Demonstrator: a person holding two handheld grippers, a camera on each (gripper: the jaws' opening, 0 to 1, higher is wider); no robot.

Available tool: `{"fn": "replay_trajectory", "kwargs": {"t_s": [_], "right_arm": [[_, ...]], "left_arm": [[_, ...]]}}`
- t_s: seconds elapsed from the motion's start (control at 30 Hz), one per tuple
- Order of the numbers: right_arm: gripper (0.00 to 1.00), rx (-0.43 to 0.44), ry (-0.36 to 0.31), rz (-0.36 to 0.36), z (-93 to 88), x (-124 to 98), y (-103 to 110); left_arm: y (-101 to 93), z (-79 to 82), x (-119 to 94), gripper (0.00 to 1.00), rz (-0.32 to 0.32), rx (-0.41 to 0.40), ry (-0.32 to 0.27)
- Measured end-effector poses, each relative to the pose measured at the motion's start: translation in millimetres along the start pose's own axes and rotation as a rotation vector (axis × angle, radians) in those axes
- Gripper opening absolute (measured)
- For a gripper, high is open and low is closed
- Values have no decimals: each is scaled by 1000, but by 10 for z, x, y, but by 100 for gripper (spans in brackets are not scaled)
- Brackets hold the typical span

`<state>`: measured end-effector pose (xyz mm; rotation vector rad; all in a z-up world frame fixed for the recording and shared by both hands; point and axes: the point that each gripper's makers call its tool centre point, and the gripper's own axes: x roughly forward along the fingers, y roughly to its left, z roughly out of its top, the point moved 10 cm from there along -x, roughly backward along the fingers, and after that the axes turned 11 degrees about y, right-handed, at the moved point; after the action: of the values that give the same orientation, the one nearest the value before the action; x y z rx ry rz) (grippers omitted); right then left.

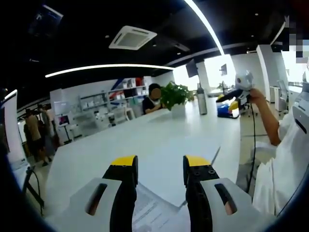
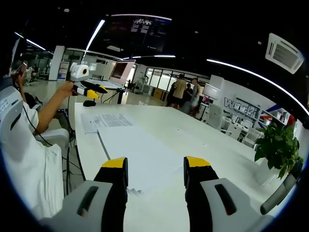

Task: Grasp the top corner of one sheet in the document stack and pull a single sheet out from the document stack, separating that one sheet from the rest and lifting it clear until the single sheet is fully removed from the stack

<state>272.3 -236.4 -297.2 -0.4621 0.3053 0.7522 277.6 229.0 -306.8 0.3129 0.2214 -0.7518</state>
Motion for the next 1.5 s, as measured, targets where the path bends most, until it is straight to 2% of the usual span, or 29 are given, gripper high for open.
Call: {"fn": "replay_trajectory", "kwargs": {"t_s": [0.6, 1.5], "right_arm": [[46, 0, -1, 1, 1, -6, -1], [46, -2, 4, 5, -22, 6, 15]], "left_arm": [[-36, 11, 26, 38, -9, 11, 1], [-192, 3, 195, 38, -50, 44, 21]]}}
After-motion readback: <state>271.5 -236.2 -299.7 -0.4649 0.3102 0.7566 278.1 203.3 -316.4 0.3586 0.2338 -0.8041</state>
